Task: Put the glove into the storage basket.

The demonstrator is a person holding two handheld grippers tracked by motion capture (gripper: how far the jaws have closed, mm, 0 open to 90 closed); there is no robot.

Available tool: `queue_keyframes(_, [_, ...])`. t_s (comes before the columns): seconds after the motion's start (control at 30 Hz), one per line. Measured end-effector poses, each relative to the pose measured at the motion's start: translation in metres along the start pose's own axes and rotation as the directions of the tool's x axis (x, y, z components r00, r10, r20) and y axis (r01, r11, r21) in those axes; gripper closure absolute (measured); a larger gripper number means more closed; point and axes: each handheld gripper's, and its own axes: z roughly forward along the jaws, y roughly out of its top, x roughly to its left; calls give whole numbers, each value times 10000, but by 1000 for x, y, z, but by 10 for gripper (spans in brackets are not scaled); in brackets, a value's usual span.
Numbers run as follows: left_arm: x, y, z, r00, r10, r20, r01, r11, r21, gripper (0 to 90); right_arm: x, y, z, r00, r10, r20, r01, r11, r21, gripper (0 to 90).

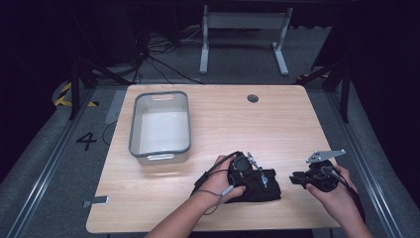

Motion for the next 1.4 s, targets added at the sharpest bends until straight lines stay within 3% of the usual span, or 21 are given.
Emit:
queue_keyframes(0.27, [0, 1, 9, 10000, -6, -26, 7, 9992, 396, 262, 0, 0, 1, 10000, 24, -43, -24, 10000, 46, 723])
queue_keyframes(0.5, [-4, 3, 14, 9992, 385, -117, -375, 9967, 722, 193, 0, 0, 3, 10000, 39, -49, -38, 10000, 65, 717])
queue_keyframes(0.53, [-5, 3, 16, 9982, 581, -138, -569, 9954, 773, 180, 0, 0, 3, 10000, 35, -57, -35, 10000, 79, 716])
queue_keyframes(0.7, [-11, 5, 19, 9956, 757, -545, -699, 9923, 1020, 178, 0, 0, 4, 10000, 31, -45, -31, 10000, 74, 709])
queue_keyframes(0.83, [-12, 6, 19, 9952, 751, -623, -677, 9913, 1128, 194, 1, 0, 4, 10000, 30, -56, -29, 10000, 86, 709])
queue_keyframes(0.93, [-15, 8, 20, 9933, 843, -784, -739, 9890, 1279, 235, 1, 1, 5, 10000, 40, -69, -40, 9999, 103, 709])
queue_keyframes(1.07, [-18, 8, 18, 9939, 885, -654, -791, 9877, 1348, 341, 2, 2, 6, 10000, 40, -57, -40, 10000, 67, 709])
queue_keyframes(1.23, [-20, 9, 12, 9922, 1116, -553, -1006, 9797, 1735, 597, 3, 2, 3, 10000, -23, -28, 23, 10000, -75, 712])
queue_keyframes(1.4, [-19, 9, 10, 9957, 802, -471, -713, 9835, 1661, 662, 2, 1, 2, 10000, 5, 5, -5, 10000, -80, 713])
